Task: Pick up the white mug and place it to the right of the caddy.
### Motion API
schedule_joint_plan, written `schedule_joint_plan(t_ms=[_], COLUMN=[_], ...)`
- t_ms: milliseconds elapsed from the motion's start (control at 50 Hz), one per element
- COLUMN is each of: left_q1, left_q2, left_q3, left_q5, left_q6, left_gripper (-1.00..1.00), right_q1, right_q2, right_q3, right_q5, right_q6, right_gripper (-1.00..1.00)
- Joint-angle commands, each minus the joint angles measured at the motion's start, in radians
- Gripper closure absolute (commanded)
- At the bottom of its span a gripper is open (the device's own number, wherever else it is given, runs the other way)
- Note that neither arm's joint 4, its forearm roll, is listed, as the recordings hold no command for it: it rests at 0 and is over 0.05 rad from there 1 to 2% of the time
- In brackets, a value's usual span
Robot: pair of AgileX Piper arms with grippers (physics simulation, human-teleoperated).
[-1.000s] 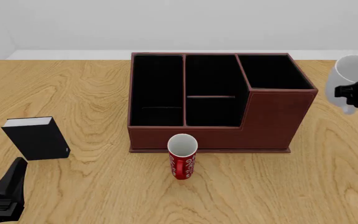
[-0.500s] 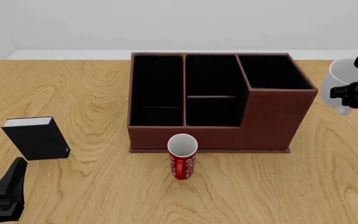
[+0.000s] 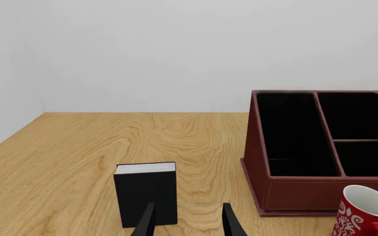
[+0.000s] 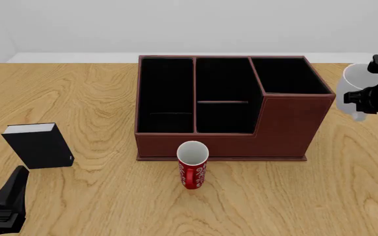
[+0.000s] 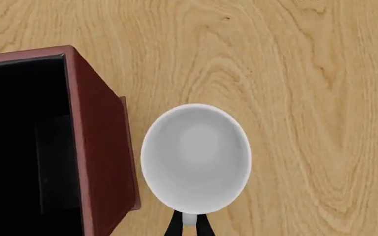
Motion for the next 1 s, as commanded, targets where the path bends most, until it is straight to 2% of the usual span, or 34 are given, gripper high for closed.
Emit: schedule_joint_plan(t_ms=[20,1000], left_q1=[0.0,0.0], left_q2=[0.0,0.0], left_q3=[0.0,0.0], left_q5=[0.0,0.0], left_q6=[0.0,0.0], left_gripper=[-1.0,-1.0], right_q1=[0.004,0.022], right_q2=[0.023,0.082], right_q3=[-0.012,0.047], right_q5=[-0.015,-0.084], right_q6=[0.012,0.023], right_gripper=[1.0,1.0])
